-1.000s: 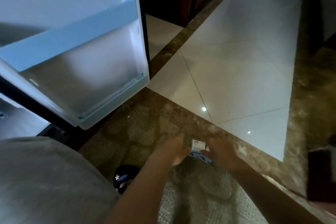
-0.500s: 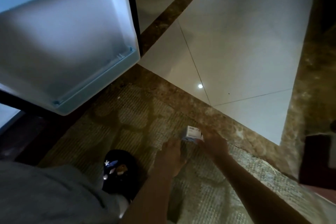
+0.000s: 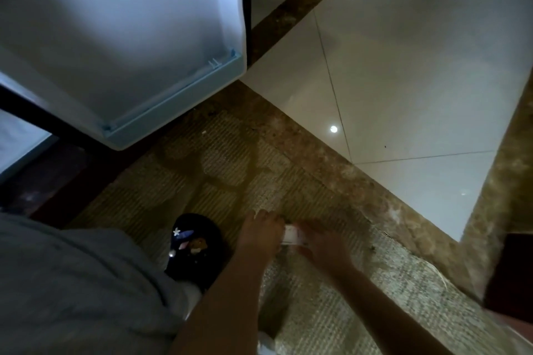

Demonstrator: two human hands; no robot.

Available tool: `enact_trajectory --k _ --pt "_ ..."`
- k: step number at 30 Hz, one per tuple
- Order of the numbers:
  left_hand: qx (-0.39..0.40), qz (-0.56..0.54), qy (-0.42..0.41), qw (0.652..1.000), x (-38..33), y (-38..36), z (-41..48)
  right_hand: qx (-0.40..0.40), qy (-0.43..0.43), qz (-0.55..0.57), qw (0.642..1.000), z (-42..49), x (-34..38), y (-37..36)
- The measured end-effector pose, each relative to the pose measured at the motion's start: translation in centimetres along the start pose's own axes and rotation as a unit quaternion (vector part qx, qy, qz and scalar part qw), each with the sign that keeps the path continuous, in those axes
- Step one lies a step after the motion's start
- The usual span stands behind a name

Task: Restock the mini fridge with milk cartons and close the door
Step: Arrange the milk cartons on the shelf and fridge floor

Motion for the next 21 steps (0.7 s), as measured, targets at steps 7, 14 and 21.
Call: enact_trajectory --k 7,14,21 --pt "-0.008 0.011 -0.001 1.000 -0.2 0.8 0.1 -0.011 -0.033 0.019 0.999 -1.1 -2.8 -0.5" --pt "-0.017 0.033 -0.007 0.999 -0.2 2.7 -1.1 0.029 0.017 -0.132 0.991 0.0 -0.5 2.8" --pt "-0.080 -0.019 0.024 0.996 2.9 9.3 -4.2 -0.008 0.068 -0.100 0.993 1.0 3.4 9.4"
Point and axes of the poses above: each hand's wrist, its own z-axis towards the middle knuckle, its own y-axis out of the back of the hand, x = y × z, the point moved 8 cm from there along z, towards the middle knuckle, and after that the axes turned 13 degrees about z, right-handed, at the moved point
